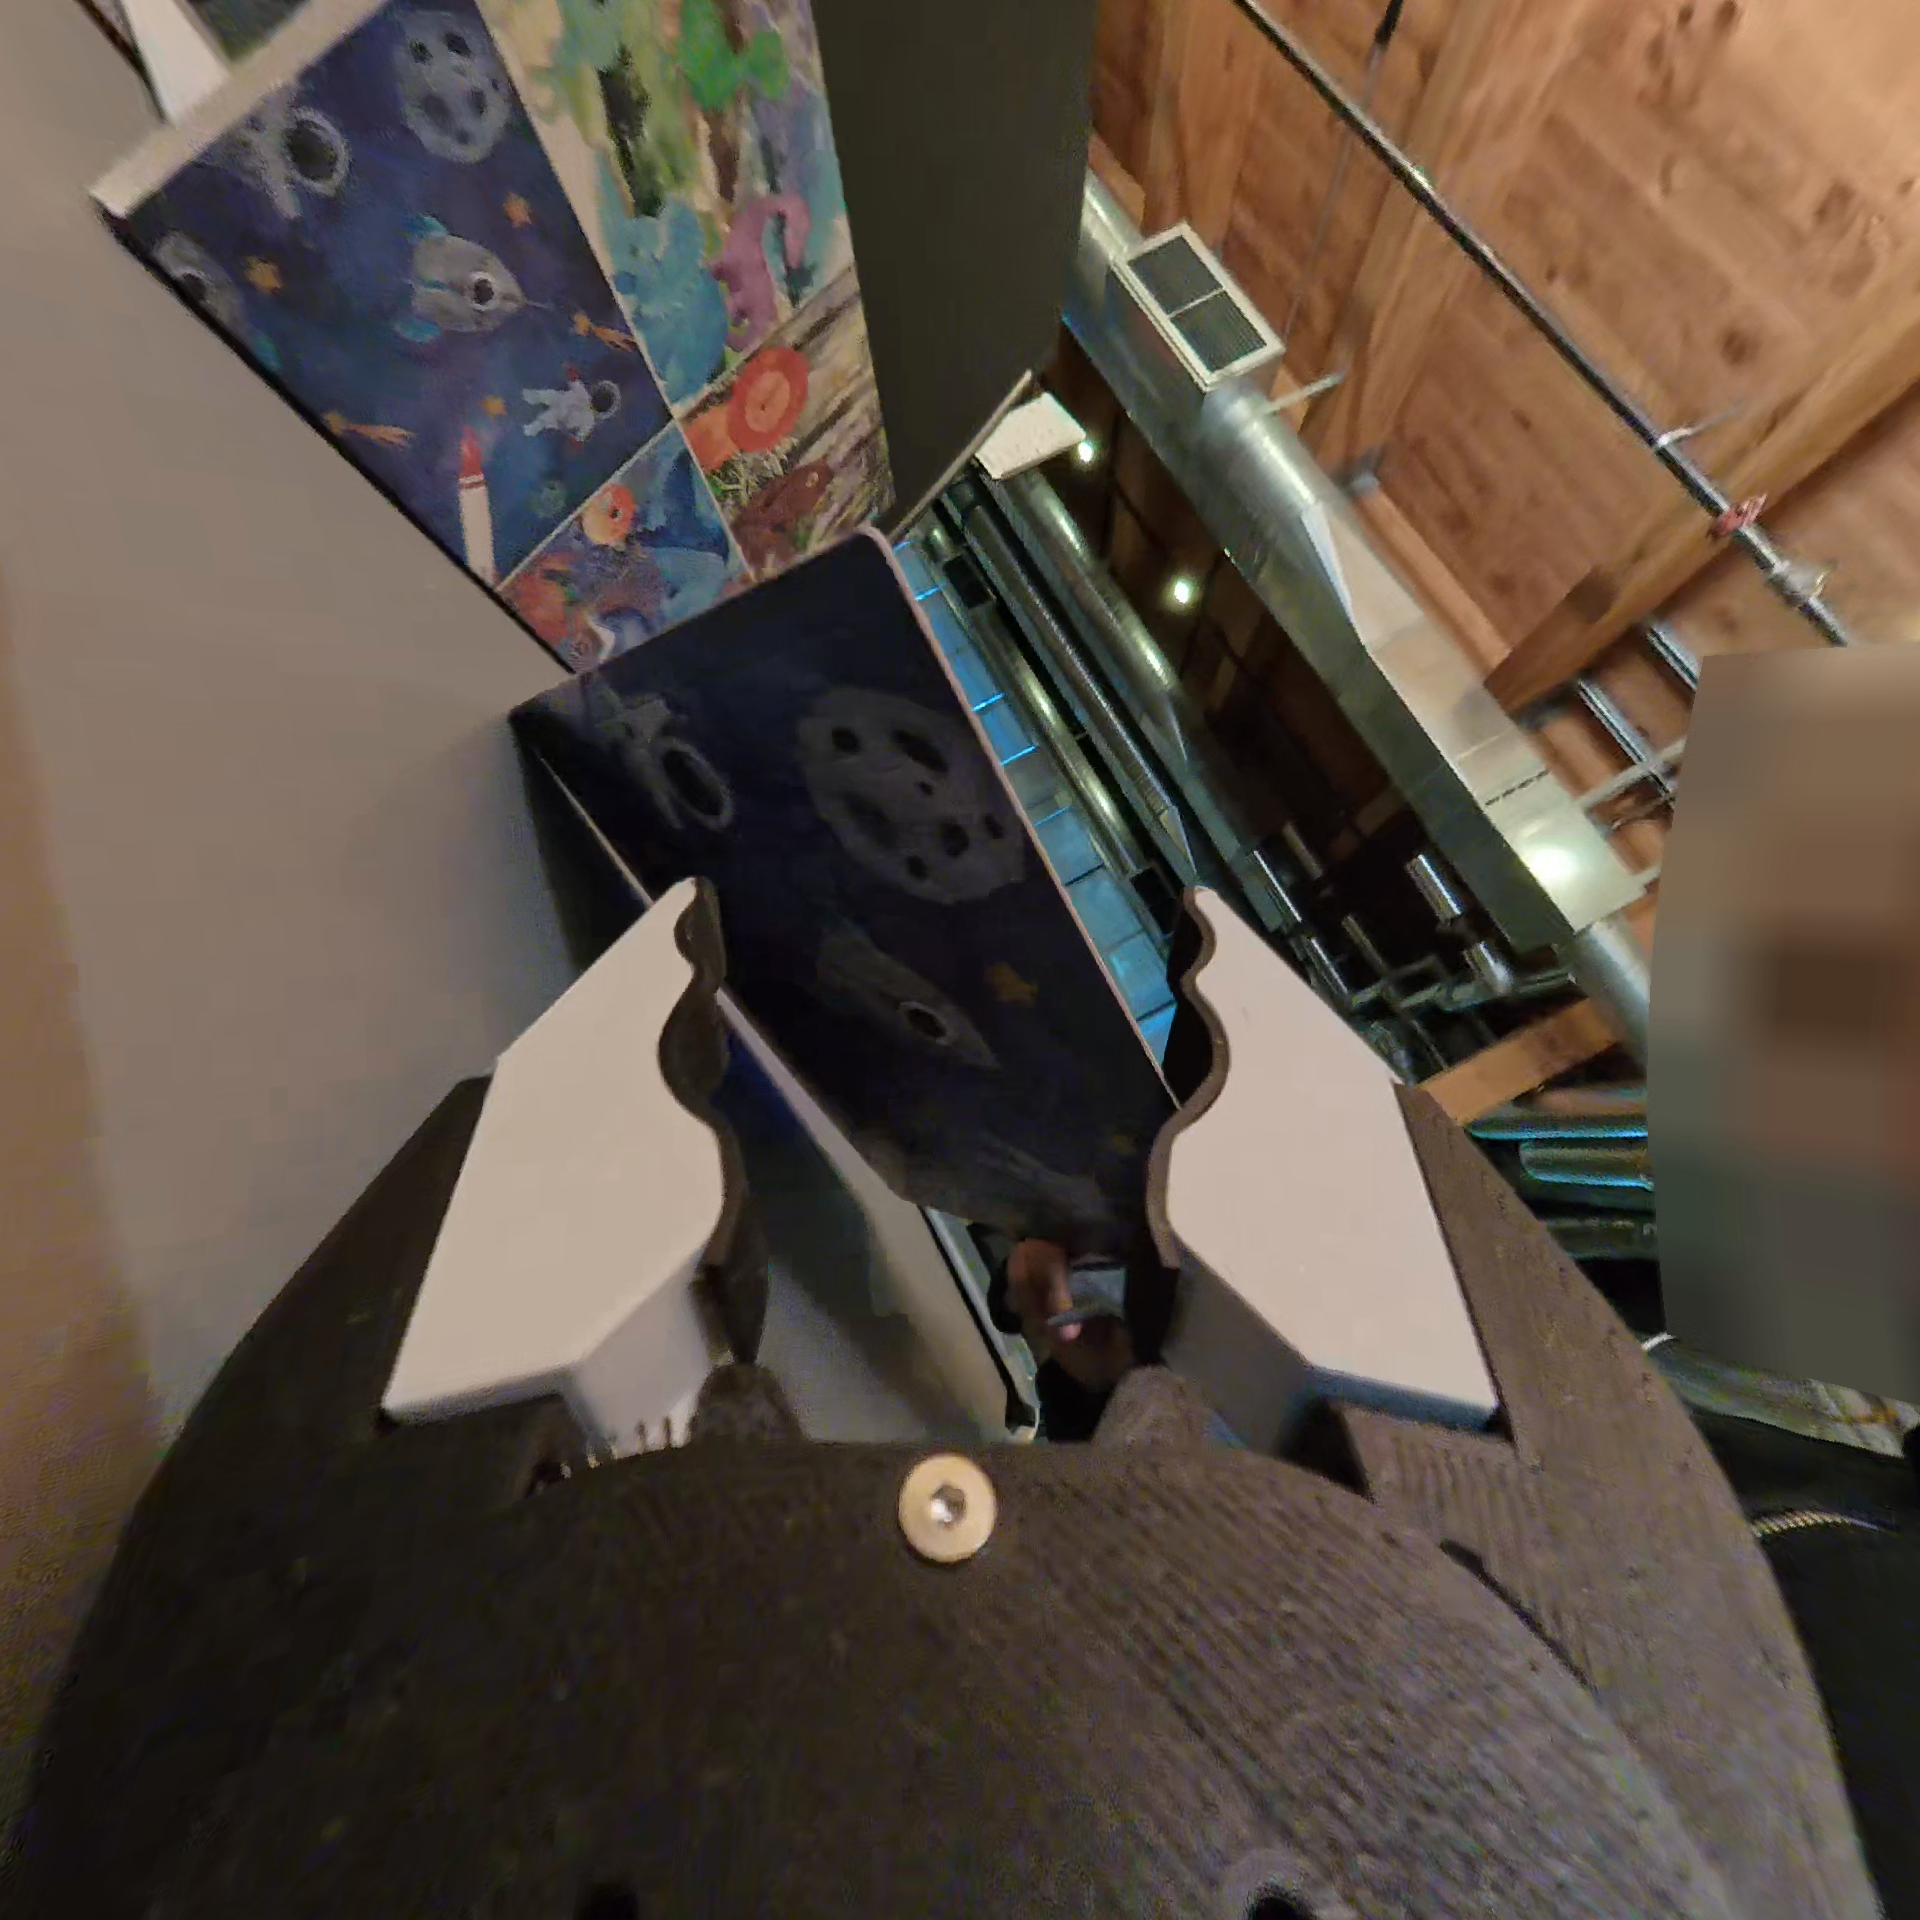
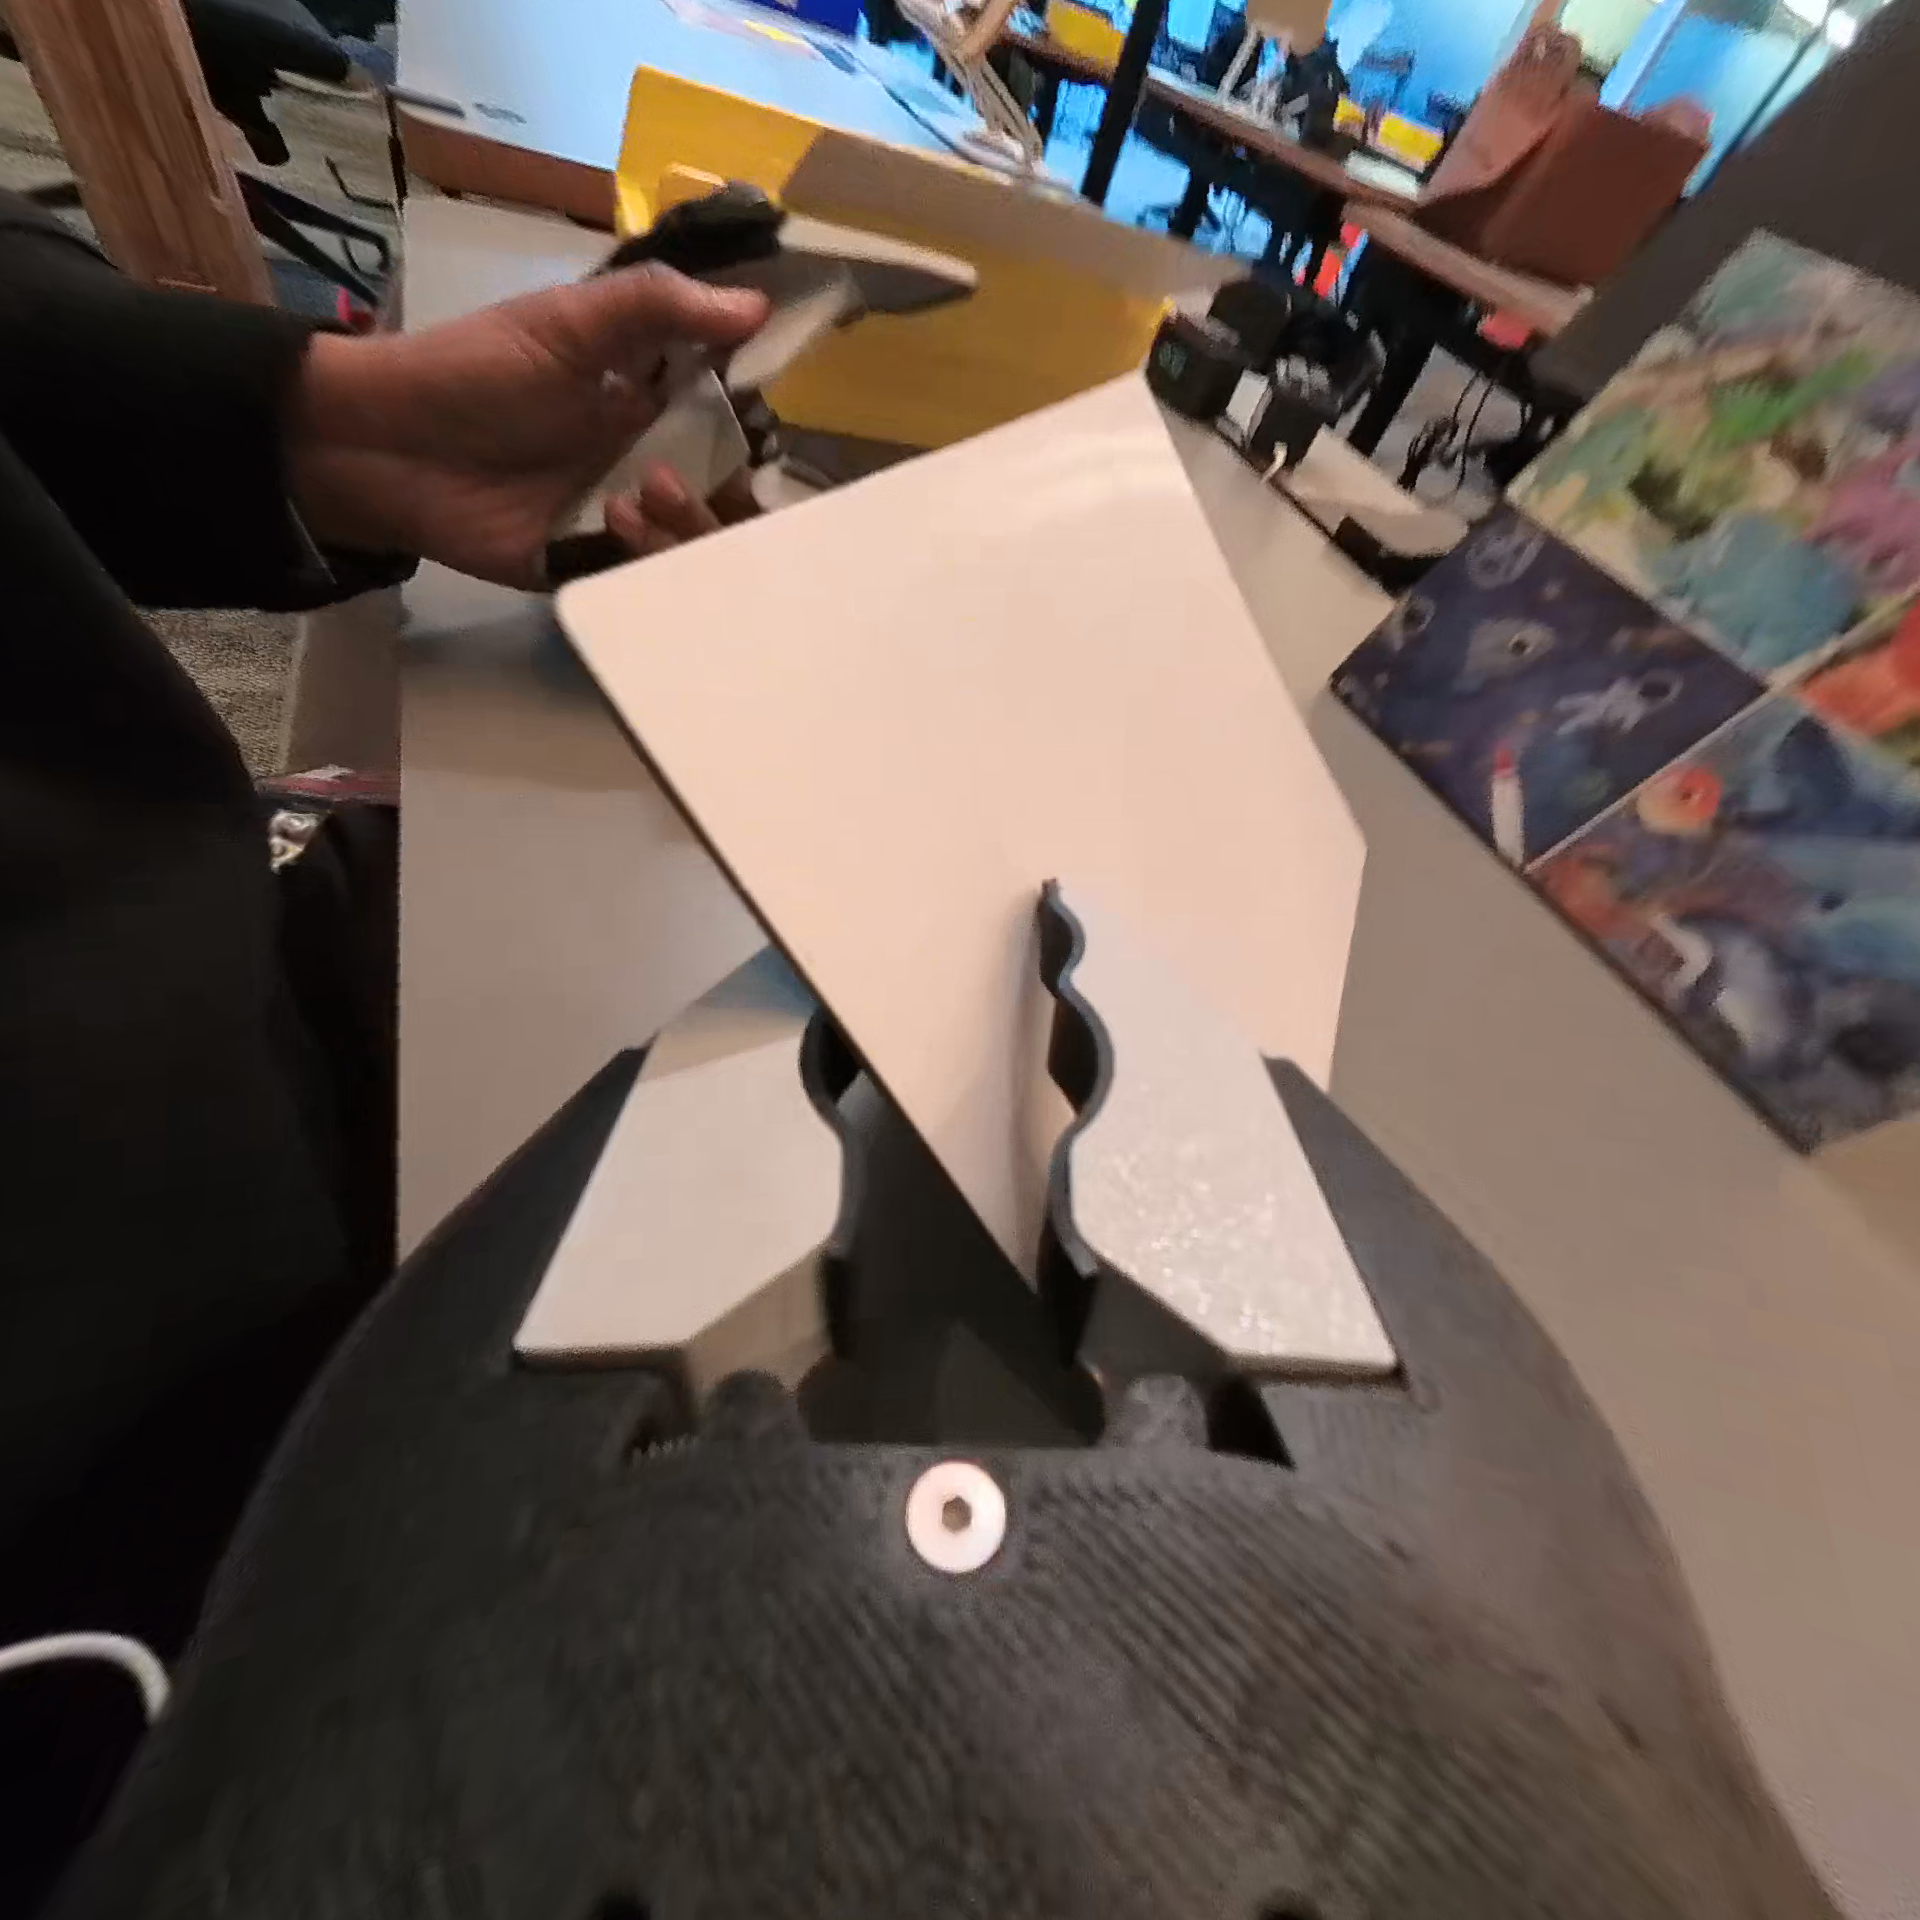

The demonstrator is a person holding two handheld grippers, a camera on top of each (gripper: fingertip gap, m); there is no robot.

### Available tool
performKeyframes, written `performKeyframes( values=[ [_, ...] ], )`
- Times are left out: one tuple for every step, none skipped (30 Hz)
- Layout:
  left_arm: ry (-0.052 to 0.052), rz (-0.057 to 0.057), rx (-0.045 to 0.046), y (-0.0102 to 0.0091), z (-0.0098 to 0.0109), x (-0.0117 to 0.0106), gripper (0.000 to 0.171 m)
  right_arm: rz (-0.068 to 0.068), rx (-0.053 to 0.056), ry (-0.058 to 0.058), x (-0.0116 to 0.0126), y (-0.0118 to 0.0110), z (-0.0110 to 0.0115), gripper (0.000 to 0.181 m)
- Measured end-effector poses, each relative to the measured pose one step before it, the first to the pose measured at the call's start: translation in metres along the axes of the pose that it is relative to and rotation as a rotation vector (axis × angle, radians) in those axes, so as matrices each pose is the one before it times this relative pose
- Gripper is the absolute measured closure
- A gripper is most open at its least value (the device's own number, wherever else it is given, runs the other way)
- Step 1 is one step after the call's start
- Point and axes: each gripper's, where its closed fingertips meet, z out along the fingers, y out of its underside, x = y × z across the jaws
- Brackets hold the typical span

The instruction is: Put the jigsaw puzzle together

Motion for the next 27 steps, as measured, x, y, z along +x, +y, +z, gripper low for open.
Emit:
performKeyframes(
  values=[
    [-0.0158,0.0082,-0.00105,-0.00101,-0.00408,-0.00234,0.088,0.0212,-0.0216,0.0066,-0.00125,0.00678,-0.00163,0.148],
    [-0.0169,0.0161,-0.00434,-0.00067,-0.00314,-0.00159,0.088,0.0173,-0.0198,0.0069,-0.00079,0.00599,-0.00166,0.146],
    [-0.0118,0.0176,-0.00402,-0.00071,-0.0023,-0.00038,0.088,0.0143,-0.0159,0.0059,-0.00055,0.00497,-0.00166,0.143],
    [-0.0087,0.0158,-0.003,-0.00073,-0.00148,0.00033,0.088,0.011,-0.0155,0.0036,-0.00048,0.00421,-0.00139,0.141],
    [-0.0062,0.014,-0.00073,-0.00083,-0.001,0.00069,0.088,0.008,-0.0124,0.0015,-0.00056,0.00307,-0.00129,0.139],
    [-0.0038,0.0122,0.00137,-0.00068,-0.00047,0.00104,0.088,0.0036,-0.0103,-0.0006,-0.00069,0.00229,-0.0011,0.138],
    [-0.0026,0.0095,0.00159,-0.00028,-0.00015,0.00121,0.088,-0.0009,-0.011,-0.0023,-0.00092,0.00196,-0.00081,0.138],
    [-0.001,0.0064,-0.00029,0.00059,0.00018,0.00127,0.088,-0.0024,-0.0123,-0.004,-0.00104,0.00173,-0.00074,0.137],
    [-0.0016,0.0031,-0.00322,0.00155,0.00037,0.00105,0.089,0.0022,-0.013,-0.0127,-0.00245,0.00142,-0.00084,0.138],
    [-0.0042,0.0014,-0.00479,0.00233,0.00049,0.00058,0.089,0.0035,-0.0138,-0.0178,-0.00279,0.00142,-0.00095,0.137],
    [-0.0048,0.0004,-0.00687,0.00294,0.00054,0.00024,0.089,-0.0025,-0.0131,-0.0139,-0.00216,0.00137,-0.00132,0.137],
    [-0.0066,-0.0014,-0.01,0.00345,0.00047,-0.00022,0.089,-0.0067,-0.0092,-0.0054,-0.00093,0.00152,-0.00178,0.137],
    [-0.0102,-0.0028,-0.01087,0.00332,0.00032,-0.00107,0.088,-0.0055,-0.0036,0.003,0.00004,0.00106,-0.00201,0.137],
    [-0.0086,0.0013,-0.00635,0.00215,-0.00009,-0.00057,0.088,-0.0024,0.0055,0.0032,0.00023,0.00015,-0.00251,0.137],
    [-0.0084,0.0088,-0.00069,0.00086,-0.00052,0.00021,0.088,0.0027,0.0095,0.001,-0.00002,0.00006,-0.00276,0.137],
    [-0.0122,0.0161,0.00074,-0.00004,-0.00065,0.00001,0.088,0.0064,0.0131,0.0013,0.00051,-0.00049,-0.0033,0.138],
    [-0.0119,0.0237,0.00077,-0.00073,-0.00054,0.00076,0.087,0.0098,0.0195,0.0062,0.00186,-0.00218,-0.00402,0.141],
    [-0.0092,0.0296,0.0027,-0.00184,-0.00029,0.00164,0.087,0.0142,0.0326,0.012,0.00382,-0.0048,-0.00521,0.146],
    [-0.008,0.0333,0.00263,-0.0024,0.00051,0.00231,0.085,0.0237,0.0494,0.0181,0.00629,-0.00816,-0.00642,0.152],
    [-0.0055,0.0357,0.00103,-0.00292,0.00135,0.00274,0.084,0.0441,0.063,0.0216,0.00881,-0.01072,-0.00715,0.16],
    [-0.0024,0.0359,-0.00137,-0.00311,0.00227,0.00327,0.081,0.0684,0.0666,0.0198,0.01082,-0.01174,-0.00723,0.166],
    [-0.0013,0.036,-0.00364,-0.00312,0.00304,0.00345,0.08,0.0899,0.0655,0.0154,0.01224,-0.01175,-0.00697,0.172],
    [-0.0003,0.0362,-0.00547,-0.0029,0.00395,0.00343,0.078,0.1058,0.0597,0.0057,0.01206,-0.01071,-0.00596,0.177],
    [0.0036,0.0366,-0.00561,-0.00272,0.0045,0.00395,0.076,0.1105,0.0517,-0.0191,0.009,-0.009,-0.00426,0.179],
    [0.0023,0.0346,-0.0069,-0.00227,0.00503,0.00317,0.075,0.0978,0.0374,-0.0311,0.00622,-0.00629,-0.00273,0.181],
    [-0.0011,0.0293,-0.00872,-0.00154,0.00543,0.00183,0.074,0.0772,0.016,-0.0127,0.00712,-0.00242,-0.00106,0.181],
    [0.0002,0.0212,-0.00989,-0.00094,0.00553,0.00101,0.072,0.0581,-0.0042,0.0004,0.00749,0.00113,0.00052,0.18]
  ],
)
